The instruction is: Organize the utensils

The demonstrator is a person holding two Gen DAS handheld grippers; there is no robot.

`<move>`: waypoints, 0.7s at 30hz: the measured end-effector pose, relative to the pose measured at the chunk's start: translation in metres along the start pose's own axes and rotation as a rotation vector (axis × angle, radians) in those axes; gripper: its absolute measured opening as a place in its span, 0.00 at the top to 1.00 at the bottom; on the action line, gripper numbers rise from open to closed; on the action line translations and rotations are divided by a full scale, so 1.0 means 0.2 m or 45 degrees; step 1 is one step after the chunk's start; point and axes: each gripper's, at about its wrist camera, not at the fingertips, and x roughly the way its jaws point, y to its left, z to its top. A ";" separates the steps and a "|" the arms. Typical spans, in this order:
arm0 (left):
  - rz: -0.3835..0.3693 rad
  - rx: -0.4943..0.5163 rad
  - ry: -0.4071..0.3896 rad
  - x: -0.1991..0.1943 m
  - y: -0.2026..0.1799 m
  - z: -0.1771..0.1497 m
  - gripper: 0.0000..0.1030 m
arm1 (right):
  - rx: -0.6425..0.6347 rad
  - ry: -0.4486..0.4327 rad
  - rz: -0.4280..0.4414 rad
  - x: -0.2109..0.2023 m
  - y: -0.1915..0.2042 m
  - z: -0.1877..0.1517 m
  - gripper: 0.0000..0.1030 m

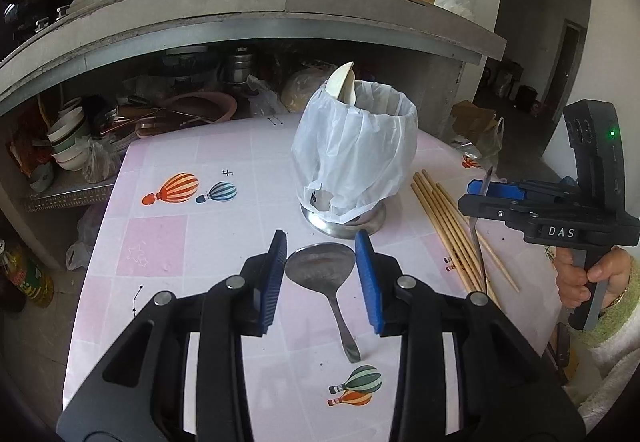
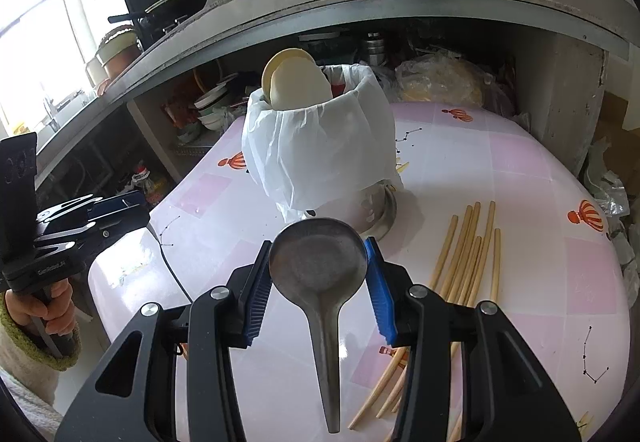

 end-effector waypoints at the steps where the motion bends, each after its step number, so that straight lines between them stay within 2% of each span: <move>1: 0.001 0.003 -0.003 0.00 0.00 0.00 0.68 | 0.000 -0.002 -0.001 0.00 0.00 0.00 0.58; 9: 0.008 0.015 -0.032 -0.05 -0.02 0.04 0.71 | 0.004 -0.031 0.001 -0.04 -0.01 0.01 0.58; 11: 0.007 0.019 -0.044 -0.06 -0.02 0.05 0.82 | 0.006 -0.035 0.002 -0.05 -0.01 0.02 0.58; 12: -0.001 0.016 -0.046 -0.06 -0.01 0.05 0.95 | 0.007 -0.037 0.002 -0.05 -0.01 0.02 0.58; 21: -0.010 -0.001 -0.074 -0.01 0.02 0.06 0.93 | 0.018 -0.034 0.011 -0.05 -0.01 0.01 0.58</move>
